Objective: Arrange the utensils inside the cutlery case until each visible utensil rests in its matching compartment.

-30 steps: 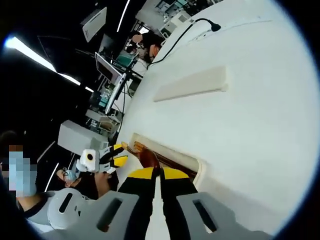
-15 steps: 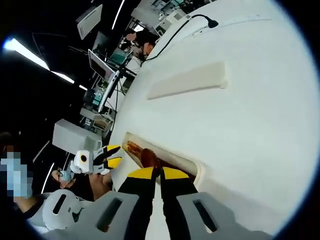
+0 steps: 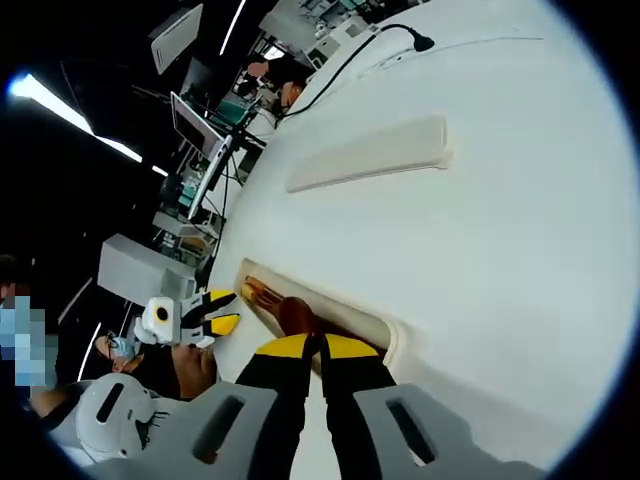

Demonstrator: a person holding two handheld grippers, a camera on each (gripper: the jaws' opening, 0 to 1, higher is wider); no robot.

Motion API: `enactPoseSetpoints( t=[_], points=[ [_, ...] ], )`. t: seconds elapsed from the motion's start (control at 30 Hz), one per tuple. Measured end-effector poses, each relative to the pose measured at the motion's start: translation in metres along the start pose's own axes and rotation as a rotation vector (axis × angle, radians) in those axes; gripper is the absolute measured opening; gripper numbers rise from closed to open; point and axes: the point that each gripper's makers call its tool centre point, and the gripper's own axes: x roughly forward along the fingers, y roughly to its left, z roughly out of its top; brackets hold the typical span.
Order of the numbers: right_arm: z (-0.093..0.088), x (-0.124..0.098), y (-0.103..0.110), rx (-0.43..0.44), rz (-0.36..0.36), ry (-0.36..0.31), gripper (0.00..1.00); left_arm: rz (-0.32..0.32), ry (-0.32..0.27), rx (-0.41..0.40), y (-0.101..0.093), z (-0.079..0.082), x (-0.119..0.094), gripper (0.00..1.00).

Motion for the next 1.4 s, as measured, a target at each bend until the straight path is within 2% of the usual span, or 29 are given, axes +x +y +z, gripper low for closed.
enactPoseSetpoints(
  t=[0.13, 0.17, 0.3, 0.5, 0.57, 0.67, 0.87, 0.97, 1.03, 1.13, 1.4],
  points=[
    [0.000, 0.001, 0.002, -0.026, 0.005, 0.002, 0.03, -0.004, -0.001, -0.014, -0.001, -0.002, 0.001, 0.21],
    [0.000, 0.002, 0.002, -0.053, 0.005, 0.000, 0.04, -0.005, -0.003, -0.015, -0.001, -0.002, 0.001, 0.21],
    [0.000, 0.002, 0.007, -0.065, 0.011, -0.015, 0.10, -0.006, -0.002, -0.013, -0.001, -0.001, 0.002, 0.21],
    [0.000, -0.004, 0.008, -0.184, -0.048, -0.016, 0.18, -0.010, 0.009, 0.008, -0.003, 0.000, 0.003, 0.21],
    [-0.002, -0.007, 0.006, -0.239, -0.077, -0.007, 0.18, -0.010, 0.010, 0.010, -0.003, 0.001, 0.003, 0.21],
    [-0.004, -0.010, 0.004, -0.276, -0.101, -0.007, 0.18, -0.010, 0.012, 0.010, -0.003, 0.001, 0.004, 0.21],
    [0.006, -0.019, 0.002, -0.415, -0.165, -0.042, 0.15, -0.013, 0.021, 0.017, -0.005, 0.001, 0.005, 0.21],
    [0.010, -0.020, 0.011, -0.496, -0.165, -0.052, 0.11, -0.010, 0.026, 0.027, -0.006, 0.003, 0.004, 0.21],
    [0.007, -0.016, 0.018, -0.553, -0.146, -0.035, 0.08, -0.006, 0.026, 0.034, -0.005, 0.006, 0.003, 0.21],
    [0.004, -0.009, 0.018, -0.574, -0.138, -0.011, 0.01, 0.003, 0.025, 0.040, -0.003, 0.009, 0.001, 0.21],
    [0.005, 0.007, 0.018, -0.593, -0.102, 0.009, 0.01, 0.022, 0.040, 0.061, -0.001, 0.013, -0.007, 0.21]
  ],
)
